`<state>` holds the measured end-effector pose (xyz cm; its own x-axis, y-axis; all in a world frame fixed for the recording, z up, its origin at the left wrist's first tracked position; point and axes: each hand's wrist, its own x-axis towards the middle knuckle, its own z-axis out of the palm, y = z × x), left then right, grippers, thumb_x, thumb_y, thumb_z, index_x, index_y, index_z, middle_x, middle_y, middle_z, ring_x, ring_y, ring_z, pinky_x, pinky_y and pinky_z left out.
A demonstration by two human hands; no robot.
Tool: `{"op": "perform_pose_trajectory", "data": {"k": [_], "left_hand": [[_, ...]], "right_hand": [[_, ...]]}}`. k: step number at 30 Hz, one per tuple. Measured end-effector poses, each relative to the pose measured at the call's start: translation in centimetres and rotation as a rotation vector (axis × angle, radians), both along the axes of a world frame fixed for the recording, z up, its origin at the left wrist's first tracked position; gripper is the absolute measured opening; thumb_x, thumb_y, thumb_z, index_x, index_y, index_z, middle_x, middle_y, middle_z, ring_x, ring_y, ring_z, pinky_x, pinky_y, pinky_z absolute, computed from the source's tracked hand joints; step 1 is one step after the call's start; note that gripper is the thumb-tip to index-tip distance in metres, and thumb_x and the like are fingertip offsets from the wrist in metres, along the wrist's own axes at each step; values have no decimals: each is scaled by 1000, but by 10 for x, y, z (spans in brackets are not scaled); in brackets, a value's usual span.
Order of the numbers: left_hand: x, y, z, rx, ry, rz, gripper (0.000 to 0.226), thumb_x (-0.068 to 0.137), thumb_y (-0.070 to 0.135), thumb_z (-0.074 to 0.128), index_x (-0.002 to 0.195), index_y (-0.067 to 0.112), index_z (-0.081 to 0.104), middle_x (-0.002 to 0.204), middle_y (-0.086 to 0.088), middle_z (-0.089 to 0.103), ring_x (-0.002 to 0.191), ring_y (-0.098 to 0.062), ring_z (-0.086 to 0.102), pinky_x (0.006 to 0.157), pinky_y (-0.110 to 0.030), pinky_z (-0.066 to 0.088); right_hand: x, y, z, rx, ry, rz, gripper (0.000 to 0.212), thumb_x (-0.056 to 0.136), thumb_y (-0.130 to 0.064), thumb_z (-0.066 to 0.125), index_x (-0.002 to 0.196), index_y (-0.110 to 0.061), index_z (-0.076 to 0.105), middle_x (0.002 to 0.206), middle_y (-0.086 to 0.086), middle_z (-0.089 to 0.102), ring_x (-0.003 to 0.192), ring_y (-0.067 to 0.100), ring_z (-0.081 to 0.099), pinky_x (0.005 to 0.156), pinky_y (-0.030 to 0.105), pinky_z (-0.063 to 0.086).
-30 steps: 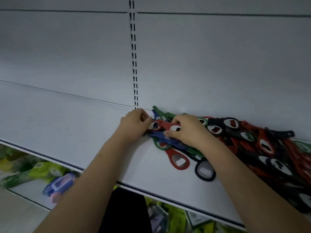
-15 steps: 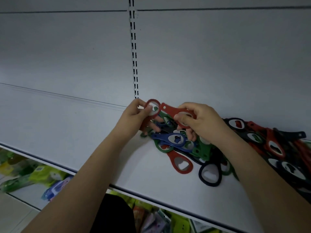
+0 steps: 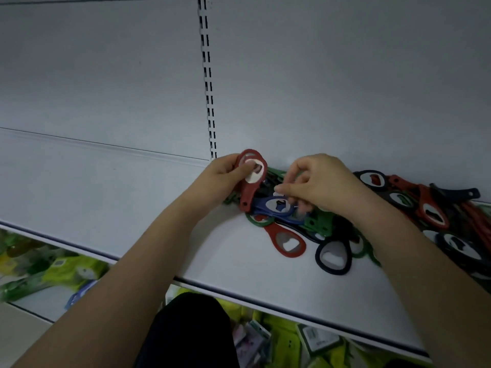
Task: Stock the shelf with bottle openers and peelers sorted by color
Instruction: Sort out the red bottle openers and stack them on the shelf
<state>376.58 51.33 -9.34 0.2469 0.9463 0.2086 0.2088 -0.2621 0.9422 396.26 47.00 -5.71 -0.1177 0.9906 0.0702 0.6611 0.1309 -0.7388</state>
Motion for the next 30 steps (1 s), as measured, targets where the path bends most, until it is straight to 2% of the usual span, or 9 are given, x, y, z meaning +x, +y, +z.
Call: {"op": "perform_pose_trajectory", "data": {"k": [2,4,10,14,18,21,25,28,30], "left_hand": [[0,-1,1,-22,-86,-12,23,104,25,47,107,9,63,82,1,75,70,-13,68,61,-21,53],[0,-2,1,-39,-143,-50,26,107,24,41,118,8,59,92,-7,76,69,-21,68,56,-31,54],[-2,2,-2,26,-43,-93,31,102,27,52,132,27,61,59,11,45,47,-6,34,42,-18,27],[0,4,-5,-26,40,-84,36,99,15,57,134,23,59,53,19,54,47,1,44,45,-10,33],[0,4,-5,-127,-13,-73,33,99,10,52,131,13,60,56,14,53,48,-4,41,42,-13,31],[-2,5,-5,-141,-75,-90,32,105,18,42,126,1,59,72,-2,54,46,-11,35,42,-19,25],[-2,1,-5,-71,-67,-113,35,107,28,40,119,5,64,69,-7,62,40,-15,37,42,-21,27],[-2,1,-5,-69,-69,-115,36,104,35,47,109,7,68,58,-4,51,41,-15,33,42,-21,22],[-3,3,-4,-120,-133,-146,40,101,40,50,109,6,70,57,0,41,44,-13,28,44,-23,17]], "right_hand": [[1,-7,4,116,-388,38,28,77,-49,79,74,-23,70,62,-6,69,53,6,63,52,23,48],[-6,-15,5,129,-562,116,37,73,-60,77,69,-23,72,62,-7,65,56,8,57,51,25,41],[-20,-29,-3,133,-883,132,54,69,-73,69,79,-20,70,74,-6,67,69,13,63,60,30,51],[-20,-37,-2,53,-907,168,62,68,-74,69,95,-19,64,86,-2,64,76,15,61,59,28,45],[-18,-38,-1,10,-848,192,45,78,-49,70,101,-11,71,97,9,71,71,19,59,60,30,44],[-21,-42,1,65,-899,207,26,79,-36,64,97,-16,64,90,2,66,74,18,61,60,30,49],[-20,-38,3,172,-927,215,20,83,-33,59,87,-17,70,81,3,67,65,20,58,54,28,42],[-9,-33,13,171,-744,259,20,88,-38,64,82,-19,68,79,-2,66,74,16,63,65,31,49],[-2,-33,22,138,-484,265,15,87,-39,70,81,-25,66,75,-7,66,68,7,64,61,25,52]]}}
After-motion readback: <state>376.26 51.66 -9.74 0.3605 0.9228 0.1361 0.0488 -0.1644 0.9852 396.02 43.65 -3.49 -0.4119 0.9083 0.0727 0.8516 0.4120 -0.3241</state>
